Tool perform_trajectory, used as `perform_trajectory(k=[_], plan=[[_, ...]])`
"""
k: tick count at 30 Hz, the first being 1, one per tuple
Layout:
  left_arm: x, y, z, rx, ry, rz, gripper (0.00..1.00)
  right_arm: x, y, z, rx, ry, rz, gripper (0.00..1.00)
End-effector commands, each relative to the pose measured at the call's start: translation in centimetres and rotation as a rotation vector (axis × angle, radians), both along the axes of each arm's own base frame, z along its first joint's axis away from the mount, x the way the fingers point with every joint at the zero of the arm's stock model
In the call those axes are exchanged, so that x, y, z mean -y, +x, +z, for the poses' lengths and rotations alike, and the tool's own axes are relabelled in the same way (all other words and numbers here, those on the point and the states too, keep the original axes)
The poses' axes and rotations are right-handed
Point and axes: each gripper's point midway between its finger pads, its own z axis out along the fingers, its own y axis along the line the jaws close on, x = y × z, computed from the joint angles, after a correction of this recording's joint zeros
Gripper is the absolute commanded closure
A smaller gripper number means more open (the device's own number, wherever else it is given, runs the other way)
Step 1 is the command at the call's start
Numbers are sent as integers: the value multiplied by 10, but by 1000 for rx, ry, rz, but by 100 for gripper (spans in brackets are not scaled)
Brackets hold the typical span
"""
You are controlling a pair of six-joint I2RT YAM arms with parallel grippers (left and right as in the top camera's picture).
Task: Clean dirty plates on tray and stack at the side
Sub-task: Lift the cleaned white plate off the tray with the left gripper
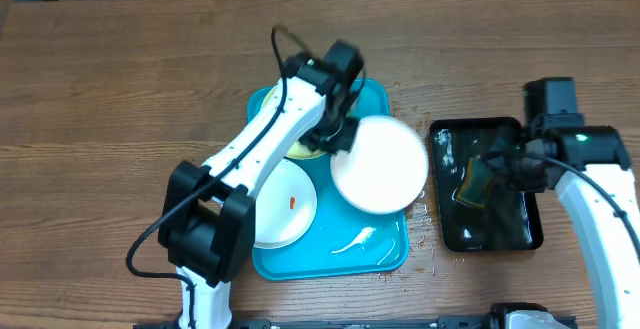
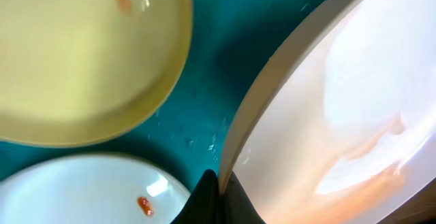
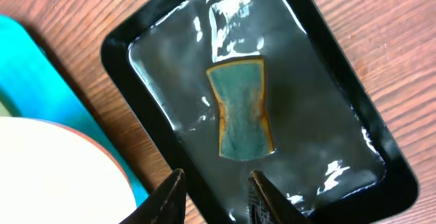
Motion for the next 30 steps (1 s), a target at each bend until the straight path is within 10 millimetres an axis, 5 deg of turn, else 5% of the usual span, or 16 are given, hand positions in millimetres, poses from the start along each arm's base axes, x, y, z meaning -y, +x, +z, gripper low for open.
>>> perform_trajectory(k=[1,5,14,20,30], plan=[[23,18,33,145,1,-34,96,8,4,10,38,138,-68,69],[59,33,57,330,-3,-54,96,29,-3,16,63,285,-135,68],[128,43,102,755,53,-98,96,63,-22,13,39,304,-271,67],[146,34,129,953,172,-182,96,65,-24,13,33,307,-278,67],[155,26,148,1090,313,-253,96,65,-24,13,34,306,-278,67]])
